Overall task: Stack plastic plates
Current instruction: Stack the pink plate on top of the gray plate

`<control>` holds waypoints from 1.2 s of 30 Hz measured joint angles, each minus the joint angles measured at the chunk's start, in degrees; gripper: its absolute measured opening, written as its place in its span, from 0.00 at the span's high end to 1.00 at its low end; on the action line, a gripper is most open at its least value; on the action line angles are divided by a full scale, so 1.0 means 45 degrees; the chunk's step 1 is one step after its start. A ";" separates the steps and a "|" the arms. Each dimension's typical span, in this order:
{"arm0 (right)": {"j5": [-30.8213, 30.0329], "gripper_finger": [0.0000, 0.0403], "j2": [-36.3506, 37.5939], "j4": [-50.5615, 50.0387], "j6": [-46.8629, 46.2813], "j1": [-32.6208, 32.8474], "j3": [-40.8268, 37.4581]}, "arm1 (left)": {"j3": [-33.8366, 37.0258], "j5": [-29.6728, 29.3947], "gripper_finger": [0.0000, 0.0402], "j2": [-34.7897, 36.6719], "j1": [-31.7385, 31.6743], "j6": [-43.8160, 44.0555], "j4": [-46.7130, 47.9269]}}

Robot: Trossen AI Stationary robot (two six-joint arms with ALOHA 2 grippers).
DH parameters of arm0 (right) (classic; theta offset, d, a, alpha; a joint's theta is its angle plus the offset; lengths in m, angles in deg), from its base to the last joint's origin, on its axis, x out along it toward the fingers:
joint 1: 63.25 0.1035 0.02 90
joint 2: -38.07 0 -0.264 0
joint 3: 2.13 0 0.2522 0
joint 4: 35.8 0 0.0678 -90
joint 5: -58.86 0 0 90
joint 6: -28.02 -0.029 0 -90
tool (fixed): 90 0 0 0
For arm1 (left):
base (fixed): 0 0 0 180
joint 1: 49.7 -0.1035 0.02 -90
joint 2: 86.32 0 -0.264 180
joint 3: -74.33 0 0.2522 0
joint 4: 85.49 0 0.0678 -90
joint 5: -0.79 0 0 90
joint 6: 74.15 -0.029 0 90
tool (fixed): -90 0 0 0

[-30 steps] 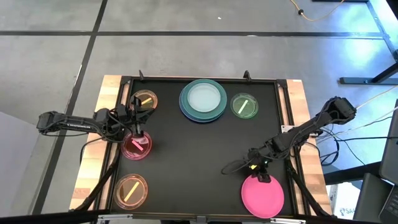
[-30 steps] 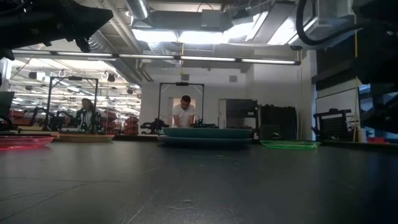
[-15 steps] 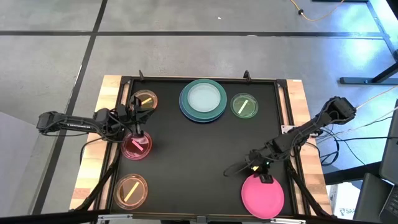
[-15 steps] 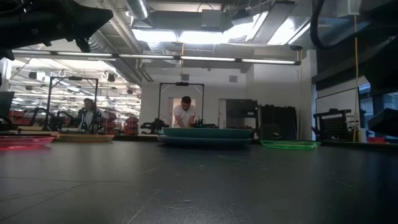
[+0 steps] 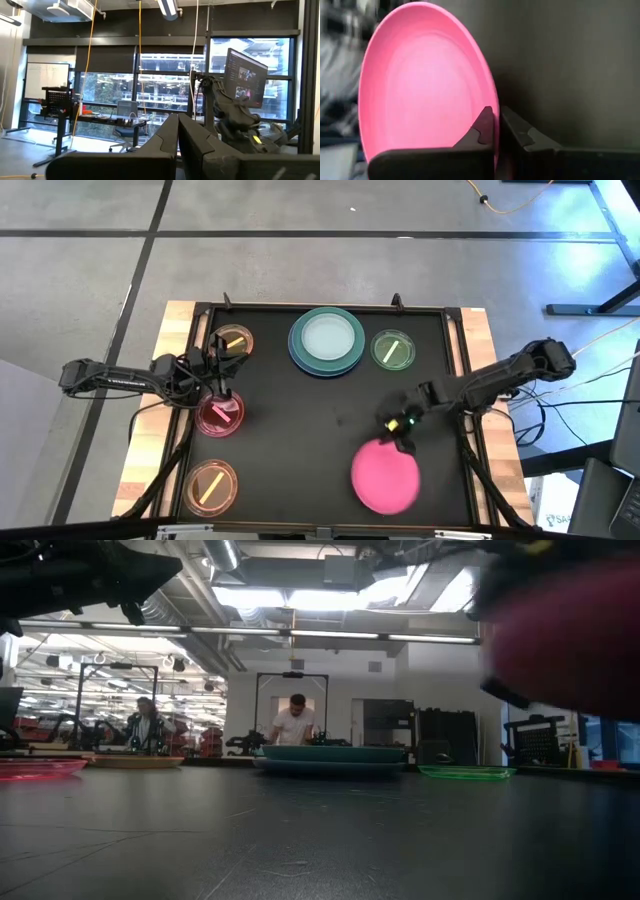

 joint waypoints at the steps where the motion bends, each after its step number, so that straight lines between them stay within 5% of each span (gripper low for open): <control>1: -0.0032 0.99 0.0000 0.0000 0.0150 -0.0384 0.0276 | 0.0000 0.0000 0.98 0.0000 0.0000 0.0000 0.0004; 11: -0.1831 1.00 0.0010 0.0253 0.1791 -0.4391 0.2430 | 0.0000 -0.0003 0.98 0.0001 0.0000 0.0005 0.0000; 18: -0.3338 0.99 -0.0272 0.2731 0.2114 -0.7014 0.2510 | 0.0000 -0.0006 0.98 0.0004 0.0000 0.0005 0.0000; 27: -0.4540 0.99 -0.3120 0.7492 0.2024 -0.9395 0.2510 | 0.0000 -0.0019 0.98 0.0005 -0.0005 -0.0003 -0.0002; 36: -0.4552 0.99 -0.5210 0.8144 0.1797 -1.0375 0.2500 | 0.0000 -0.0019 0.98 0.0002 -0.0005 -0.0015 -0.0005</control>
